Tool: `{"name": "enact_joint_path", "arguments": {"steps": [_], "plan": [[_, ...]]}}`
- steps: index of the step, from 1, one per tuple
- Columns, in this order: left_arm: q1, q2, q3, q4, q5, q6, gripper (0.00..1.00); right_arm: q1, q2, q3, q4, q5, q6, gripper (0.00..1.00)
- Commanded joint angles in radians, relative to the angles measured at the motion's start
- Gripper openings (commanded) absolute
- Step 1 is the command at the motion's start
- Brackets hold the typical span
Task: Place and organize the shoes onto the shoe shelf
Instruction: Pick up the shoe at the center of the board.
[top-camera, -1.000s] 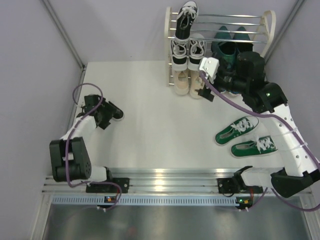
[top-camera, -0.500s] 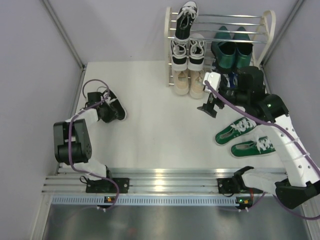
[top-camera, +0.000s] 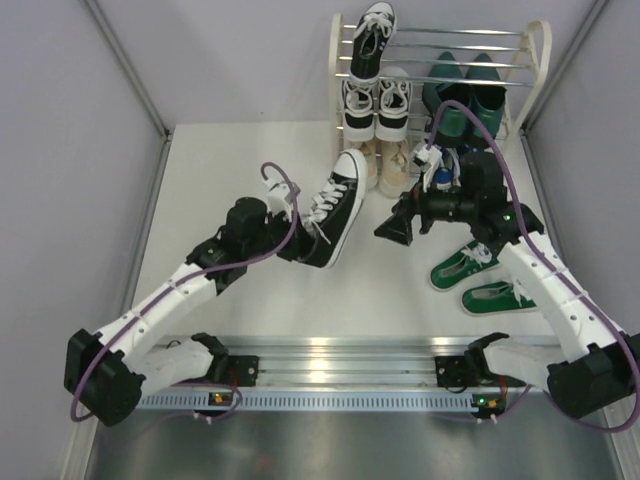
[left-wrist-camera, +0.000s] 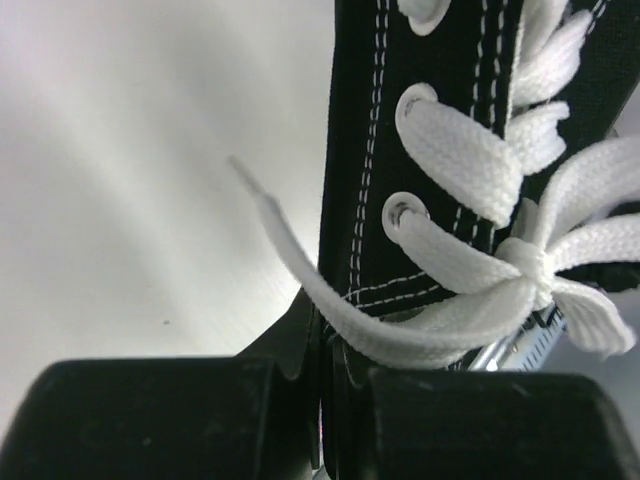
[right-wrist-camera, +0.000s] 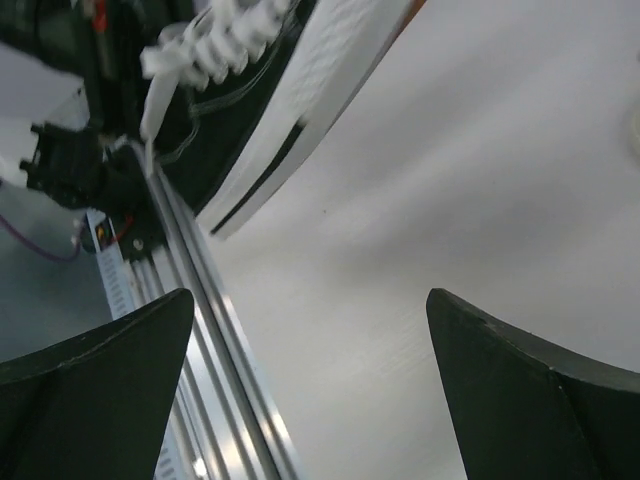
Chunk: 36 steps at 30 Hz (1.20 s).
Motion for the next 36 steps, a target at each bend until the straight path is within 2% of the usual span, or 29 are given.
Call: {"name": "enact_joint_path", "arguments": {"steps": [1,4,7,11,13,14,16,17,18,19,20,22,23,24,26,31,36], "plan": [[-0.097,-0.042,0.059,0.08,-0.057,0.006,0.0,-0.022,-0.029,0.005,0.25,0.117,0.369,0.99],[-0.207,0.005,0.136,0.043,-0.084,0.009,0.0,-0.021,-0.025,0.019,0.284,0.222,0.518,1.0],[-0.258,0.074,0.219,0.017,-0.097,0.023,0.0,-0.016,-0.011,0.029,0.3,0.213,0.589,0.99],[-0.287,0.133,0.297,0.003,-0.095,0.052,0.0,0.001,-0.007,0.017,0.292,0.264,0.62,1.0],[-0.296,0.151,0.331,0.003,-0.088,0.058,0.0,-0.004,0.006,0.003,0.295,0.255,0.659,0.94],[-0.298,0.162,0.342,0.002,-0.083,0.059,0.0,-0.013,0.01,-0.01,0.31,0.244,0.675,0.75],[-0.298,0.168,0.357,-0.001,-0.08,0.052,0.0,-0.027,0.013,-0.024,0.356,0.219,0.747,0.48],[-0.298,0.168,0.36,-0.001,-0.081,0.036,0.0,-0.034,0.024,-0.03,0.367,0.212,0.777,0.17],[-0.298,0.167,0.363,-0.001,-0.107,0.02,0.05,-0.063,0.03,-0.035,0.373,0.202,0.844,0.06],[-0.298,0.164,0.362,0.003,-0.117,0.002,0.13,-0.082,0.038,-0.038,0.398,0.174,0.883,0.0],[-0.298,0.147,0.354,0.017,-0.124,-0.035,0.36,-0.126,0.055,-0.049,0.421,0.15,0.924,0.0],[-0.293,0.115,0.296,0.119,-0.147,-0.104,0.61,-0.171,0.079,-0.066,0.509,0.071,1.064,0.0],[-0.29,0.072,0.264,0.173,-0.147,-0.166,0.86,-0.206,0.082,-0.082,0.546,0.054,1.137,0.0],[-0.29,0.052,0.239,0.199,-0.149,-0.197,0.94,-0.221,0.084,-0.089,0.568,0.04,1.161,0.0],[-0.278,0.004,0.192,0.313,-0.161,-0.272,0.98,-0.246,0.082,-0.102,0.621,0.024,1.202,0.0],[-0.267,0.013,0.192,0.335,-0.106,-0.355,0.98,-0.254,0.082,-0.106,0.656,0.017,1.267,0.0],[-0.267,0.096,0.187,0.419,-0.003,-0.458,0.98,-0.267,0.09,-0.101,0.685,0.018,1.321,0.0]]}}
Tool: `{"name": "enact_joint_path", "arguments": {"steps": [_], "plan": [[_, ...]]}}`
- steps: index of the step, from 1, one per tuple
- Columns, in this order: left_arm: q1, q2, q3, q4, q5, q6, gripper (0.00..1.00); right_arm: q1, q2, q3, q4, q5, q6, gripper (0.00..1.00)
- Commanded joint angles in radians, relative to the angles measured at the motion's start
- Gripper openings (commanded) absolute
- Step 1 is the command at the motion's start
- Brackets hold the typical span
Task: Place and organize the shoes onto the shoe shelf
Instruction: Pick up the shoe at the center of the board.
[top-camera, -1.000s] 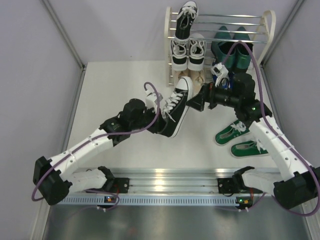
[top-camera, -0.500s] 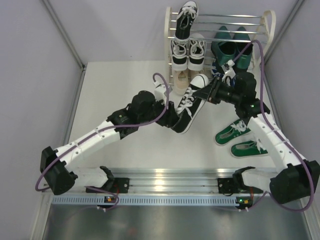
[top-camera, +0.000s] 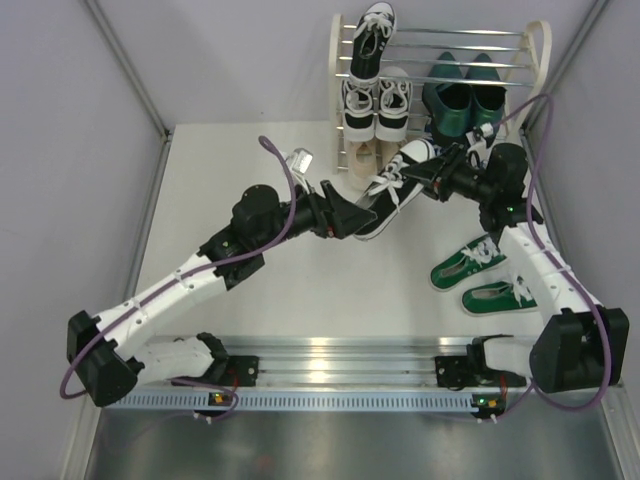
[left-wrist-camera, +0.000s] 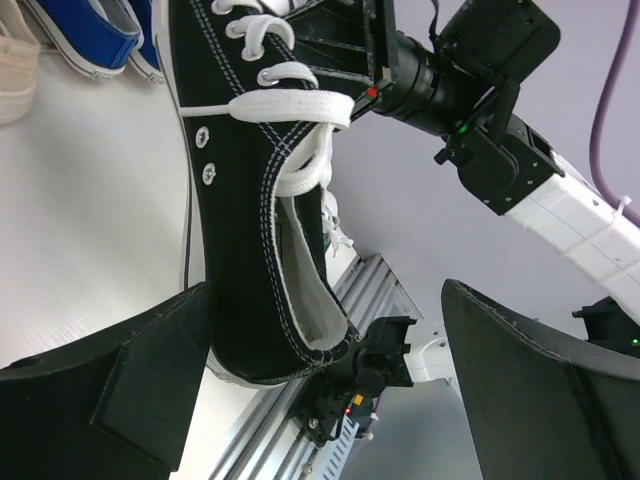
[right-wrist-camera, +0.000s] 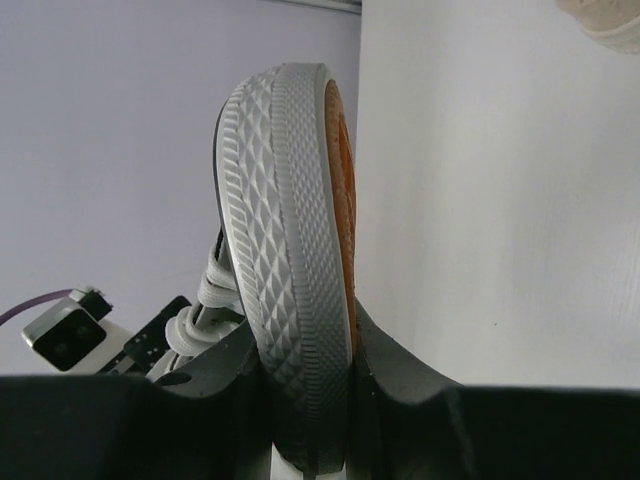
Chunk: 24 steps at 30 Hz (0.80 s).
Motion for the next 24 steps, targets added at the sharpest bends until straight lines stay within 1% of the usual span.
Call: {"name": "enact_joint_path", "arguments": {"steps": [1,5,6,10,12,16,18,21,22,23,24], "plan": [[0.002,0.057,-0.001,0.11,0.089,-0.101,0.98,-0.018,-0.022,0.033,0.139,-0.039,0.109,0.0],[0.002,0.068,-0.003,0.093,0.026,-0.087,0.98,-0.043,-0.025,0.041,0.15,-0.048,0.132,0.0],[0.002,0.069,0.0,0.087,-0.014,-0.083,0.98,-0.043,-0.027,0.041,0.15,-0.047,0.134,0.0],[0.002,0.089,0.045,-0.037,-0.078,-0.038,0.98,-0.051,-0.033,0.039,0.154,-0.051,0.144,0.0],[0.002,0.094,0.046,-0.048,-0.092,-0.04,0.98,-0.063,-0.031,0.043,0.162,-0.056,0.152,0.0],[0.002,0.095,0.037,-0.015,-0.074,-0.087,0.98,-0.077,-0.03,0.044,0.196,-0.062,0.175,0.0],[0.002,0.109,0.04,0.053,-0.054,-0.116,0.97,-0.075,-0.031,0.041,0.204,-0.06,0.181,0.0],[0.002,0.138,0.056,0.126,-0.037,-0.173,0.91,-0.069,-0.034,0.039,0.208,-0.062,0.183,0.0],[0.002,0.156,0.068,0.125,-0.032,-0.191,0.83,-0.069,-0.033,0.039,0.211,-0.063,0.183,0.0],[0.002,0.166,0.079,0.126,-0.026,-0.193,0.77,-0.071,-0.036,0.039,0.213,-0.065,0.183,0.0],[0.002,0.175,0.097,0.131,-0.016,-0.192,0.68,-0.071,-0.037,0.039,0.216,-0.065,0.183,0.0]]}}
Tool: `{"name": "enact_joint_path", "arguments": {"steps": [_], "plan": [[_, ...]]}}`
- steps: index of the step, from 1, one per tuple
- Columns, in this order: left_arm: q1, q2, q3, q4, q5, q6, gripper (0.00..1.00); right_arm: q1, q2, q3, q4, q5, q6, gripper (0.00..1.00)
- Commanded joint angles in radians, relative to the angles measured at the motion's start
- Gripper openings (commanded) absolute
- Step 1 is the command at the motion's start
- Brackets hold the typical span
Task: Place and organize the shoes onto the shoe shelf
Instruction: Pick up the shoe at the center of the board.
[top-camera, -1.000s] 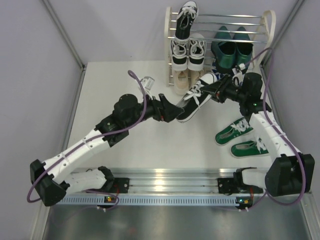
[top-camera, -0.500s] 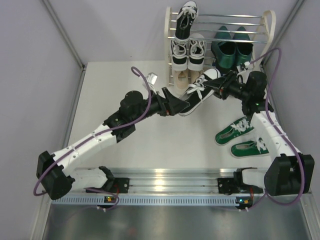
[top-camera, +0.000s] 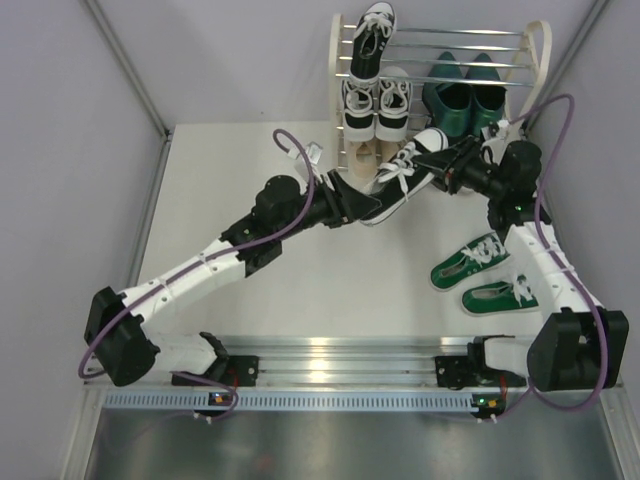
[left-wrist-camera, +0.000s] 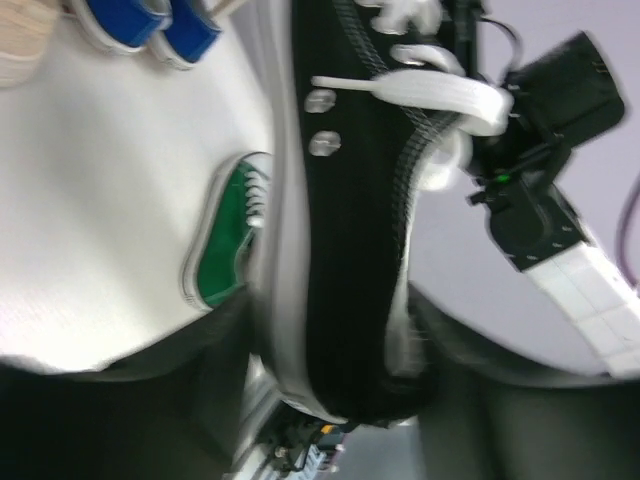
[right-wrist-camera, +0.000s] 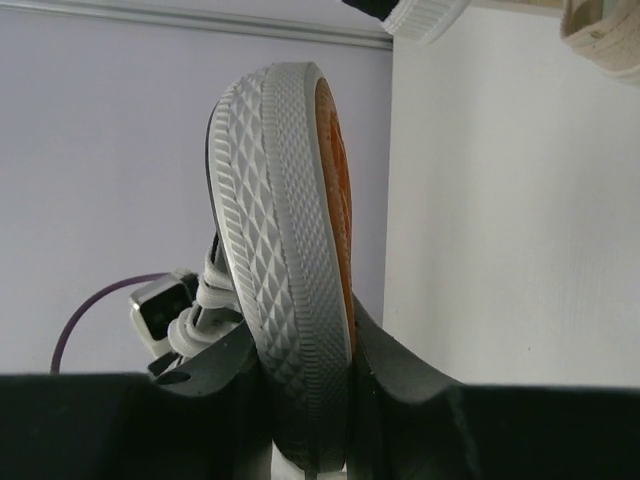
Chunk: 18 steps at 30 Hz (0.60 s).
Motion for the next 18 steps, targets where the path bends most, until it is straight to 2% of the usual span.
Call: {"name": "enact_joint_path", "arguments": {"steps": [1,3,4,6,7,9,10,11,12,13,14,15,16,17,18], "plan": [[-0.003,0.048,0.067,0.067,0.03,-0.043,0.46,-0.008,-0.039,0.038,0.141,-0.046,0.077,0.0],[-0.003,0.056,0.081,0.058,0.027,-0.034,0.11,-0.008,-0.043,0.036,0.15,-0.047,0.076,0.0],[-0.003,0.053,0.096,0.042,0.021,-0.028,0.0,-0.009,-0.045,0.038,0.156,-0.052,0.074,0.0],[-0.003,0.045,0.122,0.001,-0.019,0.032,0.0,-0.013,-0.05,0.043,0.17,-0.064,0.047,0.0],[-0.003,0.038,0.153,-0.054,-0.04,0.055,0.0,-0.019,-0.047,0.055,0.182,-0.072,0.001,0.09],[-0.001,0.028,0.179,-0.094,-0.092,0.116,0.0,-0.029,-0.039,0.081,0.193,-0.13,-0.068,0.37],[-0.001,0.024,0.195,-0.116,-0.106,0.13,0.0,-0.04,-0.025,0.131,0.15,-0.151,-0.183,0.68],[-0.001,0.021,0.213,-0.12,-0.117,0.141,0.0,-0.042,-0.016,0.171,0.071,-0.17,-0.266,0.82],[0.002,0.021,0.222,-0.121,-0.135,0.158,0.0,-0.045,-0.001,0.217,-0.006,-0.179,-0.358,0.91],[0.004,0.021,0.23,-0.116,-0.141,0.162,0.0,-0.087,0.006,0.316,-0.092,-0.167,-0.556,0.99],[0.007,0.024,0.247,-0.114,-0.149,0.168,0.0,-0.1,0.012,0.367,-0.293,-0.118,-0.652,0.99],[0.008,0.028,0.256,-0.111,-0.158,0.182,0.0,-0.109,0.022,0.415,-0.369,-0.092,-0.755,0.99],[0.008,0.044,0.267,-0.107,-0.17,0.19,0.0,-0.124,0.027,0.514,-0.464,-0.046,-0.946,0.99],[0.01,0.051,0.28,-0.096,-0.177,0.198,0.0,-0.131,0.03,0.553,-0.576,0.003,-1.019,0.99],[0.011,0.064,0.309,-0.085,-0.183,0.211,0.0,-0.138,0.023,0.578,-0.609,0.061,-1.073,0.99]]}}
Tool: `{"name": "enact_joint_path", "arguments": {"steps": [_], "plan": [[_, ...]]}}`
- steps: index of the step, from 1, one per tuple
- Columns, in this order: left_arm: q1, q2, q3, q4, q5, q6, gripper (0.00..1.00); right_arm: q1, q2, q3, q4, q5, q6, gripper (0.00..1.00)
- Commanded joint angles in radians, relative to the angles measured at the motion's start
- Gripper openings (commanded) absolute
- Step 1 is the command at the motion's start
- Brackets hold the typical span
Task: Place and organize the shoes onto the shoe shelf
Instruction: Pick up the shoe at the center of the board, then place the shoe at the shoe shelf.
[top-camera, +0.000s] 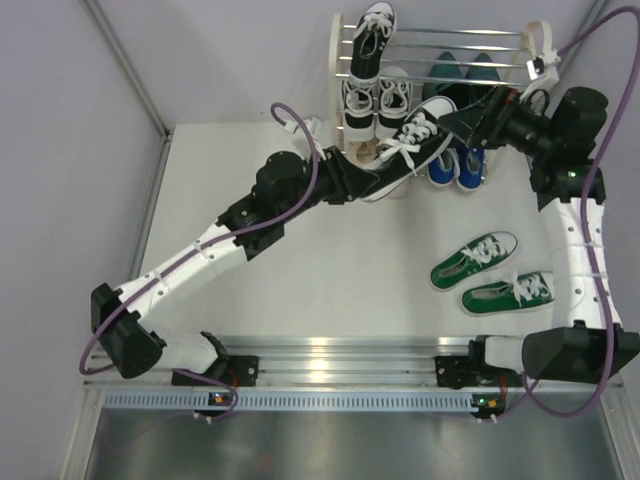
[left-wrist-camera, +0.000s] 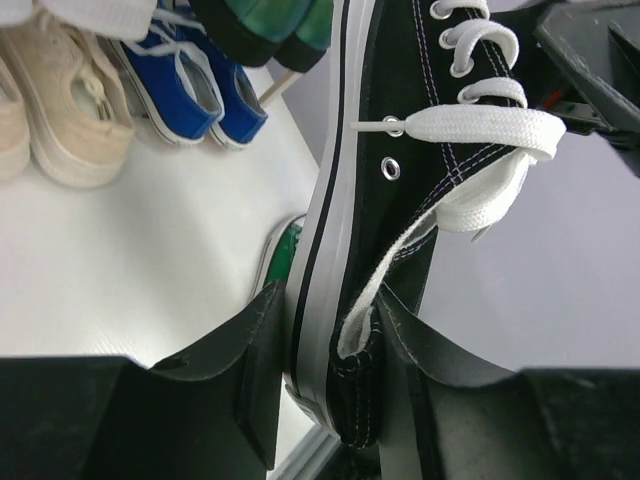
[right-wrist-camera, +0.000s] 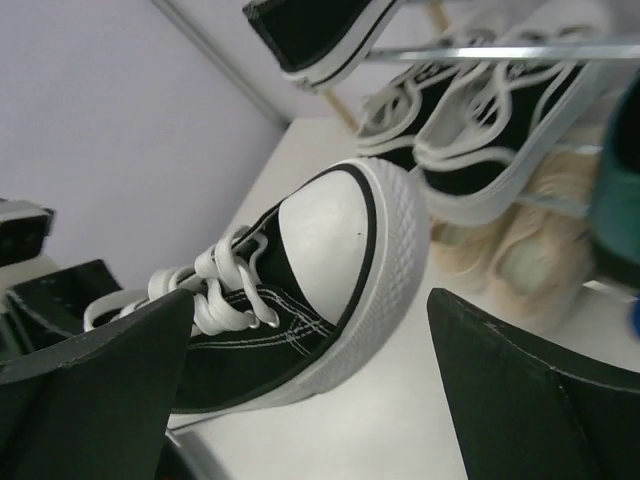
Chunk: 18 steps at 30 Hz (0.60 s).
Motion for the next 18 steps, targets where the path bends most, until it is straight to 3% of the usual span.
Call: {"name": "enact_joint_path", "arguments": {"steps": [1,7,18], "plan": [[0.007,0.02,0.11,0.101,-0.053,0.073,0.0,-0.071,-0.033,0.152,-0.264,0.121,-0.476,0.99],[0.021,0.215,0.366,0.092,-0.179,0.146,0.0,-0.289,-0.146,0.048,-0.116,-0.028,-0.47,0.99],[0.092,0.577,0.782,0.12,-0.369,0.125,0.0,-0.309,-0.237,-0.032,-0.117,-0.072,-0.472,0.99]]}}
